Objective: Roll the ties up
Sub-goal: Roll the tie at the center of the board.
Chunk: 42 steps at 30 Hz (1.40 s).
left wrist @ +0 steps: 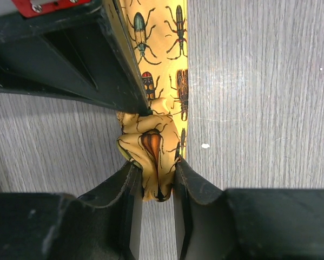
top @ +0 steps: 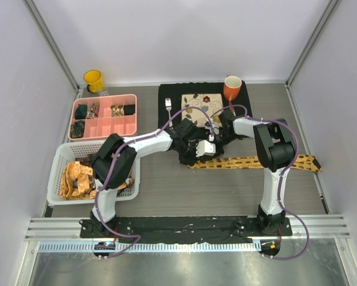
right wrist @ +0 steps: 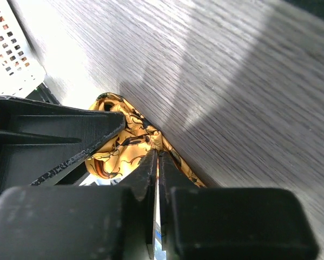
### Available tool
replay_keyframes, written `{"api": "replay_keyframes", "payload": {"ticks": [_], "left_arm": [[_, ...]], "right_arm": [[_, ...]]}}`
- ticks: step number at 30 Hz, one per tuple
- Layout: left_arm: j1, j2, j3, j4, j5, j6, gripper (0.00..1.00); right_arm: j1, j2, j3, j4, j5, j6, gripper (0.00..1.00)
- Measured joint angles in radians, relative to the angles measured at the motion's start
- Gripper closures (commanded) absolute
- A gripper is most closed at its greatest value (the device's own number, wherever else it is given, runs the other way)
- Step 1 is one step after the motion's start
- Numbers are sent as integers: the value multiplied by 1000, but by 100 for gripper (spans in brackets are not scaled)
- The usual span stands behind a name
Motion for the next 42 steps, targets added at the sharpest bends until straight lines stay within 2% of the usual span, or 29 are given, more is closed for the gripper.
{"api": "replay_keyframes", "payload": {"ticks": [7, 13, 18, 27, 38, 42], "left_arm": [[2, -3, -8, 12, 3, -11, 67], [10, -28, -52, 49, 18, -37, 55], [16, -43, -84, 72, 42, -53, 52], [24, -37, -90, 94, 52, -90, 59], [-5, -35, -86, 96, -13, -85, 53], [-9, -27, -73, 85, -28, -94, 63]], "right_arm": [[17, 0, 0, 2, 2, -1, 99], [54, 0, 0, 11, -2, 9, 99], [77, 1, 0, 25, -3, 31, 99], [83, 31, -1, 55, -50, 57, 99], [73, 36, -5, 68, -65, 61, 99], [68, 36, -15, 83, -78, 62, 99]]}}
